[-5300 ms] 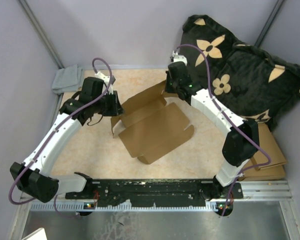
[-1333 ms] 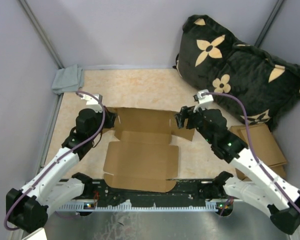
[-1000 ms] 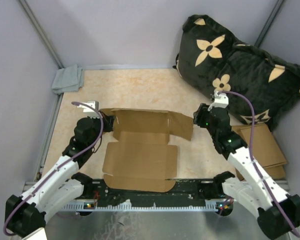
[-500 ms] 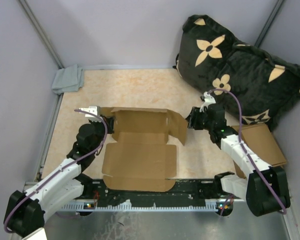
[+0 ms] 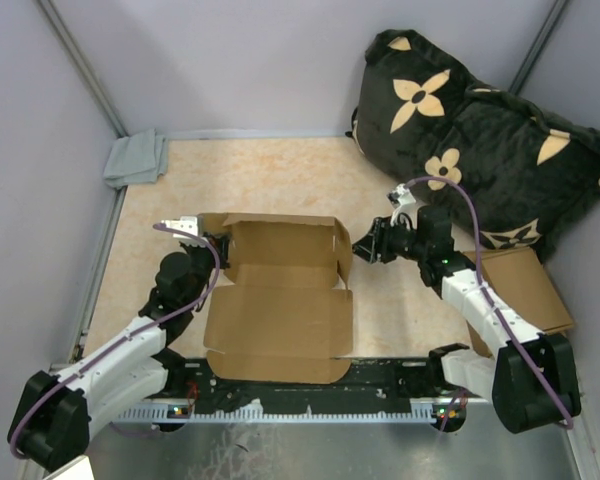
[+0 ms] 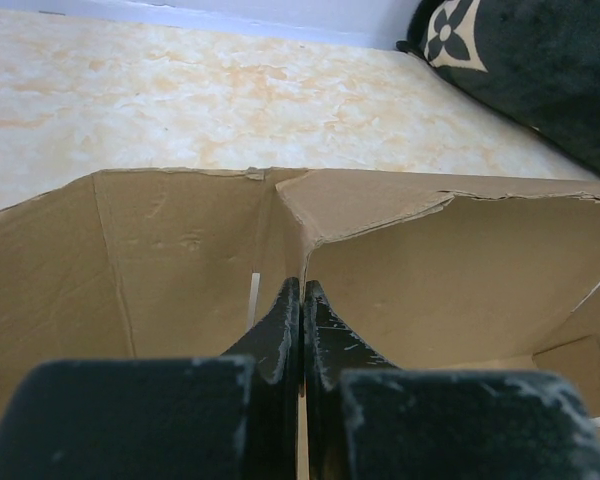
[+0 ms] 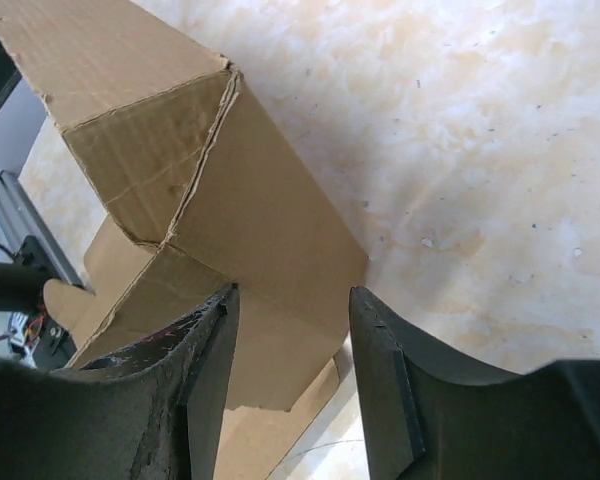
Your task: Fold the paper box
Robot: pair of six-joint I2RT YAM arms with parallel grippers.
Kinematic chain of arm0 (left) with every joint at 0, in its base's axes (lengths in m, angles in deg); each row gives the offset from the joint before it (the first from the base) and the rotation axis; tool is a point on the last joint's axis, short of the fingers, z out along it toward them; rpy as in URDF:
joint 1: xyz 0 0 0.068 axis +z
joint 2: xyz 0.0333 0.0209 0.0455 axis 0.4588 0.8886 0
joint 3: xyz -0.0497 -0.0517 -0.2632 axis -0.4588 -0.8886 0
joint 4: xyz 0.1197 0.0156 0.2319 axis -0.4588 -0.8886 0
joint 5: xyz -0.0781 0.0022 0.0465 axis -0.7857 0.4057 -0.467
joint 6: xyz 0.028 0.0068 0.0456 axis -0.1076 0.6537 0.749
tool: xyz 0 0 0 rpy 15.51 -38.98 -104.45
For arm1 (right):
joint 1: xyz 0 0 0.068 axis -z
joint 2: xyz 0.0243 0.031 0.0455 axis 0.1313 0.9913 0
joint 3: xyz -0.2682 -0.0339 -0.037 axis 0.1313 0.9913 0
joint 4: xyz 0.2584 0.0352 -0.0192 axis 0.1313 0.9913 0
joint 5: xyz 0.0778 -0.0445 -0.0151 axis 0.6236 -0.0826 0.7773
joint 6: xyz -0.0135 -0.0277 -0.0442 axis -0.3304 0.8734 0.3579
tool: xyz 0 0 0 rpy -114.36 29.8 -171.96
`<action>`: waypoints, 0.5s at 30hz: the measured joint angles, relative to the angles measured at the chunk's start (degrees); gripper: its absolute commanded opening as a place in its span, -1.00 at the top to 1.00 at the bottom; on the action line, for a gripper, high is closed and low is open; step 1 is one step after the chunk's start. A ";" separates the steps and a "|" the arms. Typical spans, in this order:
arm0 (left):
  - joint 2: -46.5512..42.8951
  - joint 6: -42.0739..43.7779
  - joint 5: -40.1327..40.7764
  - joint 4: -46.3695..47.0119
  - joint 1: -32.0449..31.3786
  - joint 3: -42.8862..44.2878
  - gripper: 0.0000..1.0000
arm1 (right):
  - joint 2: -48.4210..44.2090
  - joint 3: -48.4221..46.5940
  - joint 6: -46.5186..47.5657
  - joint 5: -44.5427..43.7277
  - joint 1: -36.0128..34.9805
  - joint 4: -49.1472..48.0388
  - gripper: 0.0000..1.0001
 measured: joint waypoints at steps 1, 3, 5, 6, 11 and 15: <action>0.17 0.04 0.04 0.15 -0.09 0.00 1.00 | 0.11 0.00 0.02 0.72 -0.09 -0.07 0.02; 0.35 0.09 0.15 0.17 -0.24 0.00 1.00 | 0.50 0.00 0.04 1.75 -0.48 -0.09 -0.01; 0.52 0.17 0.22 0.20 -0.35 0.00 1.00 | 1.03 0.00 0.26 2.51 -1.36 -0.02 -0.08; 0.59 0.20 0.22 0.17 -0.35 0.02 1.00 | 1.18 0.00 0.46 2.71 -1.97 0.00 -0.12; 0.63 0.17 0.37 0.11 -0.72 0.09 1.00 | 1.77 0.02 1.57 1.99 -7.78 -0.22 -0.22; 0.35 0.26 0.59 -0.13 -0.98 0.09 1.00 | 1.70 0.46 2.67 -1.22 -11.78 -1.79 -0.22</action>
